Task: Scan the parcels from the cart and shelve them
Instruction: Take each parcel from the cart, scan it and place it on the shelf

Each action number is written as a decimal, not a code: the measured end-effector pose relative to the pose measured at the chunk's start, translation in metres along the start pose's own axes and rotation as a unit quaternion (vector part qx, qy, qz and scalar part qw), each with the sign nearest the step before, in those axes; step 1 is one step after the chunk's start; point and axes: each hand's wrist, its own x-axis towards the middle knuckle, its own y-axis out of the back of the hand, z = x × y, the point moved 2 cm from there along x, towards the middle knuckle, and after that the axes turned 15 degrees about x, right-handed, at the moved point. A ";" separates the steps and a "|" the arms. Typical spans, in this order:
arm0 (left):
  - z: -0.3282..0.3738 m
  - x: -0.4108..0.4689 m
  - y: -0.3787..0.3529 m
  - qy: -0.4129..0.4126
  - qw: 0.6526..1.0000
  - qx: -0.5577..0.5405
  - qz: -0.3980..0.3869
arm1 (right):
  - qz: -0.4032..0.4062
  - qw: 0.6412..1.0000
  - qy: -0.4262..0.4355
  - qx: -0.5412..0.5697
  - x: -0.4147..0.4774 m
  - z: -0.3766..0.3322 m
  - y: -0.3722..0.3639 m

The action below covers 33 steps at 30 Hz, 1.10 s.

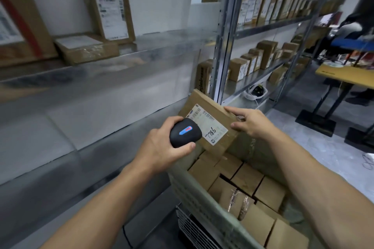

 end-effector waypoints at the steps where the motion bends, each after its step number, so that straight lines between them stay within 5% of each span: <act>1: 0.000 -0.004 0.003 0.000 1.000 -0.004 0.005 | 0.003 1.000 0.003 -0.001 -0.003 -0.005 0.000; 8: -0.002 -0.022 0.031 -0.001 0.998 -0.046 0.040 | 0.059 0.998 0.023 0.028 -0.016 -0.025 -0.008; 16: -0.004 -0.017 0.061 0.022 0.986 -0.121 0.114 | 0.145 0.968 0.047 0.199 -0.023 -0.043 -0.014; 33: 0.004 0.006 0.113 0.017 0.955 -0.182 0.234 | 0.151 0.877 0.102 0.445 0.019 -0.089 -0.009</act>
